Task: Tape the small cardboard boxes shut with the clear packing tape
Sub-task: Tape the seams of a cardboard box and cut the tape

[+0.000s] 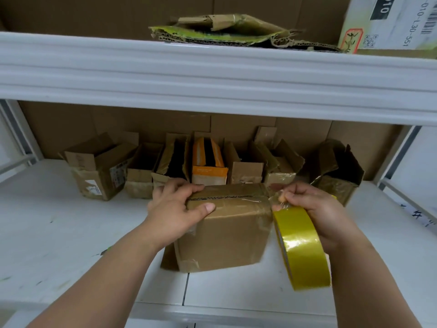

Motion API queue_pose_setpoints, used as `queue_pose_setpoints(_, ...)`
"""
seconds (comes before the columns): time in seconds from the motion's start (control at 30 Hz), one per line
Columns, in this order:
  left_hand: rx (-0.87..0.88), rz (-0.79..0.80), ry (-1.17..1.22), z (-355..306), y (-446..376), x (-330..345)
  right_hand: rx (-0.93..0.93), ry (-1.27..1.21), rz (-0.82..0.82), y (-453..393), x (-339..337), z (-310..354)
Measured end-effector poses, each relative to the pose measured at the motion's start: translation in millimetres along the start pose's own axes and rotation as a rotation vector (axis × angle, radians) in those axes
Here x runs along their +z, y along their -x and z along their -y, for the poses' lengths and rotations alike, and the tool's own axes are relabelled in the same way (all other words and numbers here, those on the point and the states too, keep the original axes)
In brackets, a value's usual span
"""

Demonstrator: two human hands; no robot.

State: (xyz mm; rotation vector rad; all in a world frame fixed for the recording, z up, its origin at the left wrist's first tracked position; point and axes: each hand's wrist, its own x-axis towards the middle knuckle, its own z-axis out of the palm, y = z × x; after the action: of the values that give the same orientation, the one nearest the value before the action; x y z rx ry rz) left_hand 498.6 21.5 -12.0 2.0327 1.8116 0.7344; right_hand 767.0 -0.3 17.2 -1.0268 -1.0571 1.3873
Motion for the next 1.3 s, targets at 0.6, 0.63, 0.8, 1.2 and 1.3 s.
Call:
queue_pose_setpoints(0.6, 0.169, -0.053, -0.420, -25, 5, -12, -0.145, 0.075, 0.242, 24, 28, 19)
queue_pose_setpoints(0.63, 0.178, -0.048, -0.407, -25, 5, -13, -0.149, 0.072, 0.259, 23, 35, 22)
queue_pose_setpoints(0.8, 0.203, 0.033, -0.353, -24, 1, -14, -0.123, 0.125, 0.258, 12, 68, 22)
queue_pose_setpoints(1.2, 0.138, 0.342, -0.047, -29, 23, -44, -0.115, 0.479, 0.199, 9, 89, -9)
queue_pose_setpoints(1.3, 0.148, 0.343, -0.123, -30, 23, -47, -0.107, 0.471, 0.191, 10, 90, -9)
